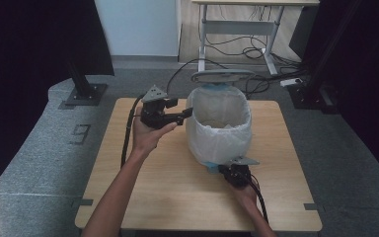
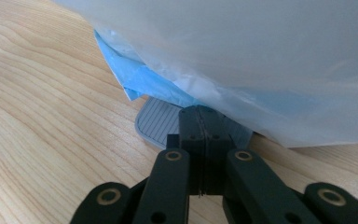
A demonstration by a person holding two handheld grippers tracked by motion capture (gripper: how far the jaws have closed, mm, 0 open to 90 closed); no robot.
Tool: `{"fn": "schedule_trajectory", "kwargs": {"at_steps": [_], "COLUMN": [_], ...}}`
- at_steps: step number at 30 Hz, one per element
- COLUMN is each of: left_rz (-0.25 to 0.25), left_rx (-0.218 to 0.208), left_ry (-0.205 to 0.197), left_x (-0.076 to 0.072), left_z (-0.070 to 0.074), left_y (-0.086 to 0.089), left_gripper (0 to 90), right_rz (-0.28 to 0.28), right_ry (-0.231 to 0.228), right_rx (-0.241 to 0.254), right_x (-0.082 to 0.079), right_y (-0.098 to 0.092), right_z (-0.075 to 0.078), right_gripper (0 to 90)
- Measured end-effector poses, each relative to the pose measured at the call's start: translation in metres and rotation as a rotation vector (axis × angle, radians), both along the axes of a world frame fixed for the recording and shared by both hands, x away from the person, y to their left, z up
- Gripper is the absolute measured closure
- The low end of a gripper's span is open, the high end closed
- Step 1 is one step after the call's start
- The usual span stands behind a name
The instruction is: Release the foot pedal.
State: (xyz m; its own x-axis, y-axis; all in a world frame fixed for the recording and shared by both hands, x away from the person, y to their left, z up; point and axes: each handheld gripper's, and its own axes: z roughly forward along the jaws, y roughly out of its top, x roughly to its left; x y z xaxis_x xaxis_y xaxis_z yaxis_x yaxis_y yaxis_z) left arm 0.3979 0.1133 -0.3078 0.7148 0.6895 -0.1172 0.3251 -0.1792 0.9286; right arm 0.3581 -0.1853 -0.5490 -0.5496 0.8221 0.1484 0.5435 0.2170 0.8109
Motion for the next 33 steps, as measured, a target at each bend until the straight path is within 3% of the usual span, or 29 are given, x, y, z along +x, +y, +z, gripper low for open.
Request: {"fn": "schedule_trajectory", "kwargs": {"at_steps": [6, 10, 11, 16, 21, 26, 33], "left_rz": [0.004, 0.006, 0.006, 0.006, 0.012, 0.021, 0.02], "left_rx": [0.003, -0.005, -0.003, 0.005, 0.005, 0.026, 0.029], "left_ry": [-0.001, -0.004, -0.007, -0.014, -0.017, -0.021, -0.017], "left_x": [-0.007, -0.012, -0.015, -0.02, -0.027, -0.033, -0.046], "left_z": [-0.006, -0.01, -0.011, -0.016, -0.024, -0.031, -0.043], "left_y": [0.009, 0.017, 0.02, 0.027, 0.036, 0.044, 0.056], "left_gripper": [32.6, 33.0, 33.0, 33.1, 33.0, 33.0, 32.8], "right_rz": [-0.001, -0.025, -0.041, -0.058, -0.062, -0.067, -0.074], "right_ry": [-0.01, -0.04, -0.049, -0.064, -0.059, -0.096, -0.106], "right_rx": [0.002, -0.008, 0.007, 0.036, 0.033, 0.033, 0.043], "right_x": [-0.002, -0.004, -0.004, -0.006, -0.007, -0.012, -0.02], "right_y": [0.002, 0.003, 0.001, -0.001, -0.003, -0.008, -0.02], "right_z": [0.002, 0.004, 0.006, 0.011, 0.012, 0.019, 0.027], "right_gripper": [79.8, 69.1, 61.2, 50.7, 47.7, 47.1, 44.6]}}
